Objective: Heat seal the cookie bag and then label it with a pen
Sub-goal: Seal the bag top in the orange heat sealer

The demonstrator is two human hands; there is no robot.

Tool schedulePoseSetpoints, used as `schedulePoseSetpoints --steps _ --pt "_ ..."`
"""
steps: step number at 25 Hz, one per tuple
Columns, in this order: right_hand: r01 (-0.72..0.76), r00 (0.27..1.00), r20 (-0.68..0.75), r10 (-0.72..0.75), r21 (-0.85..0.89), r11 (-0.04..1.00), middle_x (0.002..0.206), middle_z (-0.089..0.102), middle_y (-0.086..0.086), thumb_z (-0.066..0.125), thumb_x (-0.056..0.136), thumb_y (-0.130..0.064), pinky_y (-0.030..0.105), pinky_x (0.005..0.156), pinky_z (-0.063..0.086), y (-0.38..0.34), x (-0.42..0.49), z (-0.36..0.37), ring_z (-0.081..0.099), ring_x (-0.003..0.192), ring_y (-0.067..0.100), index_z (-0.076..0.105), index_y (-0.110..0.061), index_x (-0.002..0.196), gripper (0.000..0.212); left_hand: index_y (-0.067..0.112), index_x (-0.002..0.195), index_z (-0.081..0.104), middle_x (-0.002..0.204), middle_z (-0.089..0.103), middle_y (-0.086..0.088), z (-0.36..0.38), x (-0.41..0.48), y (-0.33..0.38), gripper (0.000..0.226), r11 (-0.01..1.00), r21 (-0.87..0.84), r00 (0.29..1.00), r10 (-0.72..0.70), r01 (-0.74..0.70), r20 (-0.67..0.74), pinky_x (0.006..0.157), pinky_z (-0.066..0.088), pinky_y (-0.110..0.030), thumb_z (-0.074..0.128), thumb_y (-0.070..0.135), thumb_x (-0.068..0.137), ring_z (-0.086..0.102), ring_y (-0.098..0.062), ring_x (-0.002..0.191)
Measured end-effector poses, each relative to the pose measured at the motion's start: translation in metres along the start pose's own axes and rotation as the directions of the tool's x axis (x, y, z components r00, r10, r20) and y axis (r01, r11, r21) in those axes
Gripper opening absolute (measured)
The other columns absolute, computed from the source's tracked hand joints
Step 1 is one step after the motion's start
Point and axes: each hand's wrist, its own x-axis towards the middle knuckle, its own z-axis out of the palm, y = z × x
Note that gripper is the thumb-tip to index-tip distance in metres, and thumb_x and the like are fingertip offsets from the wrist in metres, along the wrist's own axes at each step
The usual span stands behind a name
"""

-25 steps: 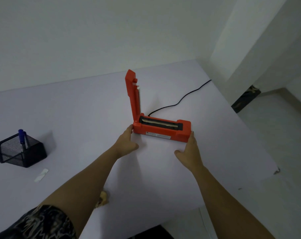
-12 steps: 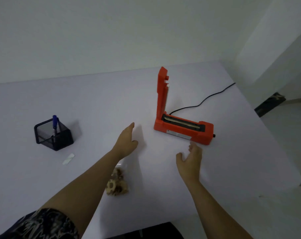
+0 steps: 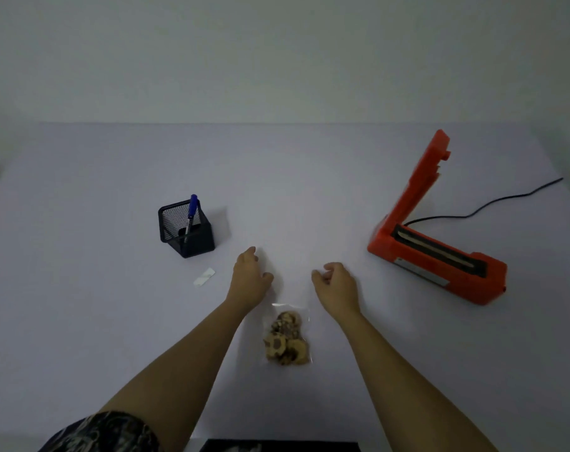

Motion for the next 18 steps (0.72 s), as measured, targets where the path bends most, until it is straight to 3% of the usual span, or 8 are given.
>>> schedulePoseSetpoints --steps 3,7,9,11,14,18 --pt "-0.071 0.996 0.061 0.072 -0.024 0.997 0.1 0.064 0.009 0.063 0.085 -0.035 0.032 0.086 0.045 -0.014 0.005 0.011 0.06 0.097 0.025 0.053 -0.005 0.115 0.044 0.0 0.136 0.032 0.129 0.044 -0.017 0.007 0.001 -0.001 0.063 0.995 -0.083 0.997 -0.059 0.054 -0.052 0.1 0.043 -0.041 0.062 0.011 0.081 0.048 -0.032 0.116" --pt "-0.174 0.982 0.085 0.168 0.073 0.982 0.094 0.058 0.003 0.07 0.079 -0.032 0.034 0.089 0.047 -0.024 0.01 0.019 0.058 0.095 0.023 0.051 -0.008 0.116 0.049 0.002 0.132 0.037 0.126 0.045 -0.016 0.01 0.001 0.003 0.061 0.974 -0.2 0.988 -0.129 0.109 -0.089 0.097 0.044 -0.038 0.066 0.016 0.08 0.051 -0.028 0.108" --pt "-0.193 0.978 0.106 0.18 0.128 0.973 0.093 0.058 0.001 0.068 0.081 -0.029 0.033 0.089 0.047 -0.023 0.01 0.02 0.057 0.093 0.02 0.057 -0.009 0.111 0.038 0.006 0.128 0.043 0.114 0.052 -0.009 0.008 0.0 0.002 0.053 0.944 -0.296 0.983 -0.174 0.149 -0.059 0.09 0.046 -0.033 0.066 0.019 0.081 0.053 -0.023 0.099" --pt "-0.187 0.976 0.147 0.163 0.171 0.967 0.086 0.061 0.001 0.064 0.084 -0.028 0.032 0.081 0.047 -0.021 0.009 0.018 0.056 0.085 0.018 0.066 -0.01 0.094 0.02 0.01 0.12 0.051 0.103 0.058 -0.003 0.004 0.0 -0.002 0.04 0.891 -0.405 0.978 -0.202 0.205 0.05 0.088 0.047 -0.031 0.064 0.021 0.084 0.055 -0.02 0.095" --pt "-0.186 0.974 0.179 0.136 0.298 0.936 0.069 0.059 -0.003 0.062 0.086 -0.027 0.031 0.069 0.045 -0.016 0.005 0.008 0.054 0.071 0.016 0.063 -0.017 0.069 0.019 0.013 0.107 0.067 0.105 0.066 -0.003 -0.001 -0.003 -0.001 0.024 0.831 -0.521 0.977 -0.118 0.195 0.178 0.088 0.05 -0.032 0.061 0.024 0.086 0.06 -0.02 0.098" --pt "-0.243 0.963 0.229 0.144 0.503 0.83 0.085 0.066 -0.003 0.06 0.089 -0.023 0.023 0.068 0.048 -0.006 -0.004 -0.018 0.061 0.078 0.01 0.064 -0.017 0.088 0.007 0.011 0.099 0.068 0.101 0.067 -0.003 0.001 -0.01 0.025 0.017 0.835 -0.542 0.965 0.056 0.096 0.257 0.079 0.047 -0.026 0.055 0.019 0.091 0.061 -0.015 0.09"
